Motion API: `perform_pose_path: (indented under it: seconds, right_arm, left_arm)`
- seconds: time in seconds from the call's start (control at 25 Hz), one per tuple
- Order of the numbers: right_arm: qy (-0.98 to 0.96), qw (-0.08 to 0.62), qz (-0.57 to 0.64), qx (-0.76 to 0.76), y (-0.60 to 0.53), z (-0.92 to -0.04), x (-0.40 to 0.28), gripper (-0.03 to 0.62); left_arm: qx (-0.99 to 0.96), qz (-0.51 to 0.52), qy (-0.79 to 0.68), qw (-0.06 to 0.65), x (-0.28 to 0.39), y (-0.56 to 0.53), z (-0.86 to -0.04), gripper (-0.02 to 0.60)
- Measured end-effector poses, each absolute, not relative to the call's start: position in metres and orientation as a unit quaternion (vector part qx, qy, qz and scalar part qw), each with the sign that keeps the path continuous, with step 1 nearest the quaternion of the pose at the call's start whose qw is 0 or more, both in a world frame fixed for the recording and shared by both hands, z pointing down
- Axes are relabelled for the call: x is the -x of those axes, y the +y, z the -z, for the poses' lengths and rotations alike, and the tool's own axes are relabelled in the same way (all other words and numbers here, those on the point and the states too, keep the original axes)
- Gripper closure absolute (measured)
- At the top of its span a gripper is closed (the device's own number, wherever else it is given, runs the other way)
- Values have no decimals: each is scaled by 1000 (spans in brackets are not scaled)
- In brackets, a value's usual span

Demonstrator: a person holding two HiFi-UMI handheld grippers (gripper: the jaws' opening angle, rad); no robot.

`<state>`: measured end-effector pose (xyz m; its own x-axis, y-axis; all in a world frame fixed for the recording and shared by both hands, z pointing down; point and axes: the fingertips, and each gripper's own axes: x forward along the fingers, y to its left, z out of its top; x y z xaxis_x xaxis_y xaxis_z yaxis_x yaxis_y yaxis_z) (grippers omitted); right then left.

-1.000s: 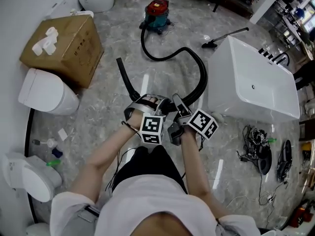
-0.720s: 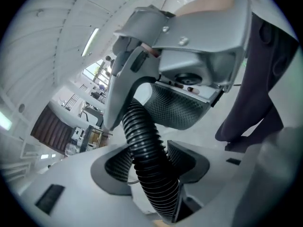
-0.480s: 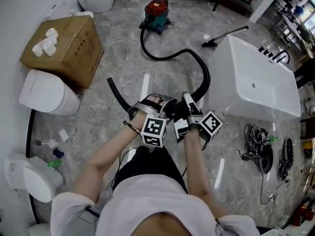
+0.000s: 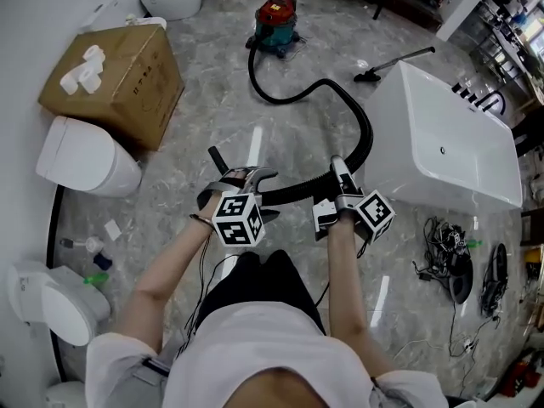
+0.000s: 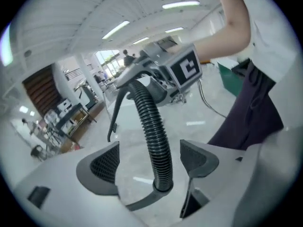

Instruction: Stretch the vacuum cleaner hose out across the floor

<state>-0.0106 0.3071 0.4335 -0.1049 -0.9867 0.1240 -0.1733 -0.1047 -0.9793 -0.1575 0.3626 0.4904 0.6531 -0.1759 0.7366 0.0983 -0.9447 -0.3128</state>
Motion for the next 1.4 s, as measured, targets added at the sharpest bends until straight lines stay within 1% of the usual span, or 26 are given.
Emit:
perform_pose_path:
  seconds: [0.16, 0.24, 0.32, 0.4, 0.68, 0.92, 1.04, 1.16, 1.28, 1.4]
  right_arm:
    - [513, 431, 516, 533, 304, -438, 6, 427]
    - [508, 446, 514, 529, 301, -435, 2, 427]
    - [508, 456, 510, 523, 298, -431, 1, 427]
    - [508, 461, 507, 522, 294, -428, 0, 427]
    - [509, 461, 495, 532, 283, -420, -2, 427]
    - [506, 490, 495, 508, 270, -403, 2, 427]
    - [501, 511, 501, 487, 266, -395, 3, 427]
    - [497, 526, 504, 472, 266, -389, 6, 427]
    - [496, 530, 505, 466, 266, -386, 6, 427]
    - [492, 538, 506, 462, 270, -386, 6, 427]
  left_arm:
    - [954, 286, 87, -38, 177, 347, -455, 196]
    - [962, 221, 97, -125, 185, 346, -437, 196]
    - [961, 172, 104, -191, 193, 348, -427, 196]
    - [955, 135, 113, -239, 199, 349, -423, 196]
    - [921, 53, 102, -371, 198, 355, -421, 198]
    - [861, -16, 112, -497, 193, 360, -435, 198]
    - [824, -79, 118, -549, 190, 351, -433, 198]
    - [759, -172, 148, -610, 196, 331, -435, 198]
    - [738, -256, 157, -605, 199, 308, -421, 198]
    - [723, -301, 156, -601, 201, 299, -412, 198]
